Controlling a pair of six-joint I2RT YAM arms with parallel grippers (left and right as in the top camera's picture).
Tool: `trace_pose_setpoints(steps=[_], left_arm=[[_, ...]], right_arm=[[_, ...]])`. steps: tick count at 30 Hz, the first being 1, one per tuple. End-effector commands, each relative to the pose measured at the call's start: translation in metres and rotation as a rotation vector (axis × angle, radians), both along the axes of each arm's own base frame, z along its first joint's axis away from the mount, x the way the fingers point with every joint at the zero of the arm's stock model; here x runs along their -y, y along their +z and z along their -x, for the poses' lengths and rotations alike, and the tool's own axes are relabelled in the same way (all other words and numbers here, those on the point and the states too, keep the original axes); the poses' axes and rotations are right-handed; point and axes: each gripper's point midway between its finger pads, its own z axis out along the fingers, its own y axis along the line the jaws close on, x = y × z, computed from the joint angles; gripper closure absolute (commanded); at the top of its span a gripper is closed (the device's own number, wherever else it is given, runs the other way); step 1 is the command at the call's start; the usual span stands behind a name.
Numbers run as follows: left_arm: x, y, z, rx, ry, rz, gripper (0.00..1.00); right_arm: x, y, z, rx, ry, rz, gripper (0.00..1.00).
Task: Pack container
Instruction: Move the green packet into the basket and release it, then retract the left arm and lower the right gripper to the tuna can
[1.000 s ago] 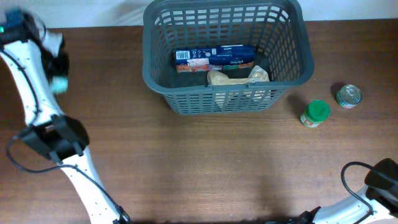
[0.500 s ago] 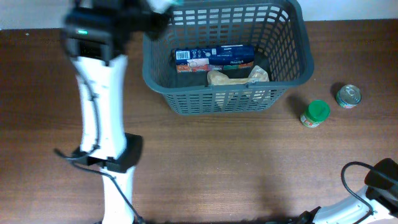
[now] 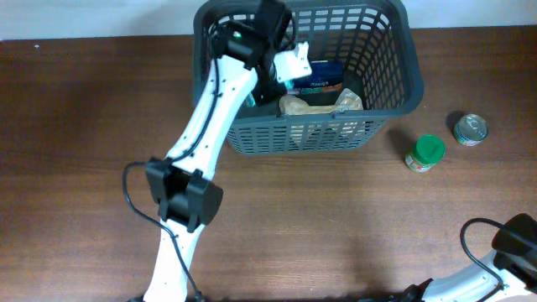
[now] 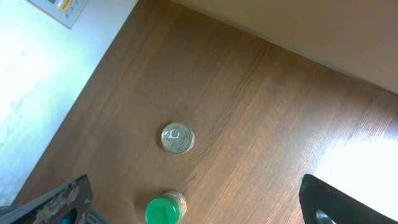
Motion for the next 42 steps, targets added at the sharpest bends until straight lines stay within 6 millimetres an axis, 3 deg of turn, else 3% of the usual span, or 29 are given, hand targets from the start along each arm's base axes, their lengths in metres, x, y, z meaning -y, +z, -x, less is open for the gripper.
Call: trace_pose_setpoints(steps=[1,6,10,11,14,16,17,19,22,25,26,27,28,31,33,36,39,42], left_arm=[[-0.005,-0.004,-0.007,0.019,0.006,-0.009,0.82],[-0.007,-0.03,-0.004,-0.028,0.011,-0.03,0.6],[-0.005,-0.023,-0.008,-0.008,0.077,0.004,0.18],[-0.005,-0.018,-0.008,0.0,0.089,0.013,0.15],[-0.006,0.049,-0.009,0.12,0.172,0.117,0.05],[-0.017,0.114,-0.004,0.231,0.246,0.218,0.03],[-0.025,0.137,-0.001,0.271,0.272,0.251,0.01],[-0.055,0.188,0.008,0.366,0.343,0.32,0.01],[-0.104,0.231,0.016,0.45,0.476,0.382,0.01],[-0.197,0.258,0.019,0.526,0.761,0.44,0.01],[-0.214,0.26,0.019,0.535,0.819,0.45,0.01],[-0.252,0.26,0.02,0.543,0.963,0.477,0.0],[-0.277,0.256,0.022,0.539,1.062,0.494,0.0],[-0.334,0.231,0.029,0.485,1.269,0.489,0.01],[-0.357,0.211,0.031,0.437,1.332,0.452,0.01],[-0.371,0.192,0.028,0.395,1.372,0.426,0.01],[-0.375,0.176,0.02,0.36,1.383,0.41,0.01],[-0.376,0.173,0.019,0.354,1.384,0.407,0.01]], right_arm=[[0.001,-0.002,0.001,-0.002,-0.01,-0.01,0.01],[0.001,-0.002,0.001,-0.002,-0.01,-0.01,0.01],[0.001,-0.002,0.001,-0.002,-0.01,-0.01,0.01],[0.001,-0.002,0.001,-0.002,-0.01,-0.011,0.01],[0.001,-0.002,0.001,-0.002,-0.01,-0.011,0.01],[0.001,-0.002,0.001,-0.002,-0.01,-0.01,0.01],[0.001,-0.002,0.001,-0.002,-0.01,-0.01,0.01],[0.001,-0.002,0.001,-0.002,-0.01,-0.01,0.01],[0.001,-0.002,0.001,-0.002,-0.01,-0.01,0.01],[0.001,-0.002,0.001,-0.002,-0.01,-0.011,0.01],[0.001,-0.002,0.001,-0.002,-0.01,-0.01,0.01],[0.001,-0.002,0.001,-0.002,-0.01,-0.01,0.01],[0.001,-0.002,0.001,-0.002,-0.01,-0.011,0.01],[0.001,-0.002,0.001,-0.001,-0.01,-0.012,0.01],[-0.005,0.0,-0.007,0.038,0.019,-0.04,0.01],[-0.005,0.005,-0.014,0.075,0.04,-0.038,0.01],[-0.023,0.004,-0.026,0.119,0.115,-0.106,0.01],[-0.016,-0.01,-0.026,-0.009,0.096,-0.02,0.01]])
